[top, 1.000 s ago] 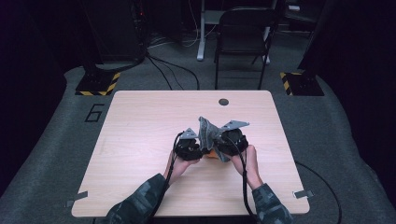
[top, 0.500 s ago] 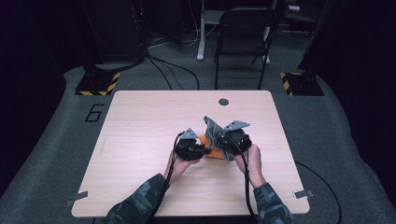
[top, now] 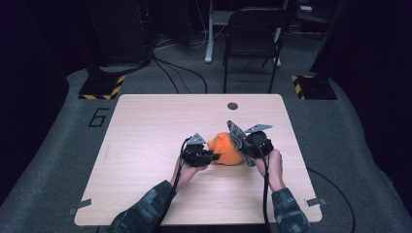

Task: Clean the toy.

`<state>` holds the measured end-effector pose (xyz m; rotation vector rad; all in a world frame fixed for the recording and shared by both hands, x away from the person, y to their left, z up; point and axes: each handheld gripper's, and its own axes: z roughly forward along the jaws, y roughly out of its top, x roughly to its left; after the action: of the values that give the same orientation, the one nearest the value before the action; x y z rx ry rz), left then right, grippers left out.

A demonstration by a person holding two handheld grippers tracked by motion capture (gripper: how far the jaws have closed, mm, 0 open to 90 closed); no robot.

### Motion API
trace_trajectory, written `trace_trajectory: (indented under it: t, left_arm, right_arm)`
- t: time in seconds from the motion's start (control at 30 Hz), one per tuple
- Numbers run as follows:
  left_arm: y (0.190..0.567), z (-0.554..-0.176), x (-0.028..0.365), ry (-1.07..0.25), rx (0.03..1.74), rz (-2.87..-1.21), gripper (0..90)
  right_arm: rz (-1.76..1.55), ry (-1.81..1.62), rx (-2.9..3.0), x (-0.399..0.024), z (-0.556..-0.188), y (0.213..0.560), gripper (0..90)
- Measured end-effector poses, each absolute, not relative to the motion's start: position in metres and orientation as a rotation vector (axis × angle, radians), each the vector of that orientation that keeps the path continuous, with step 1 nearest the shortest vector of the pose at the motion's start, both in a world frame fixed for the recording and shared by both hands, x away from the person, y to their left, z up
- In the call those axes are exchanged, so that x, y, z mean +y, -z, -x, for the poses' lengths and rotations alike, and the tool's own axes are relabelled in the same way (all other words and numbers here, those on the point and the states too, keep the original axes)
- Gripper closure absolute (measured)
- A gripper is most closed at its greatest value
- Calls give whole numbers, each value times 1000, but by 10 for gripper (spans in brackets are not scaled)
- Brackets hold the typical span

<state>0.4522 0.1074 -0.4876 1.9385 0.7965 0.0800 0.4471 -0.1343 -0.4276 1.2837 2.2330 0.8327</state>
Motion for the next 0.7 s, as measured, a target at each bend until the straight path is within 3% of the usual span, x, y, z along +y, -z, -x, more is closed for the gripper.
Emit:
trace_trajectory:
  t: [0.7]
  left_arm:
    - [489,-452,107,-88,792,-1936,740]
  right_arm:
    - [-1482,-644,2288,-162,-474,494,719]
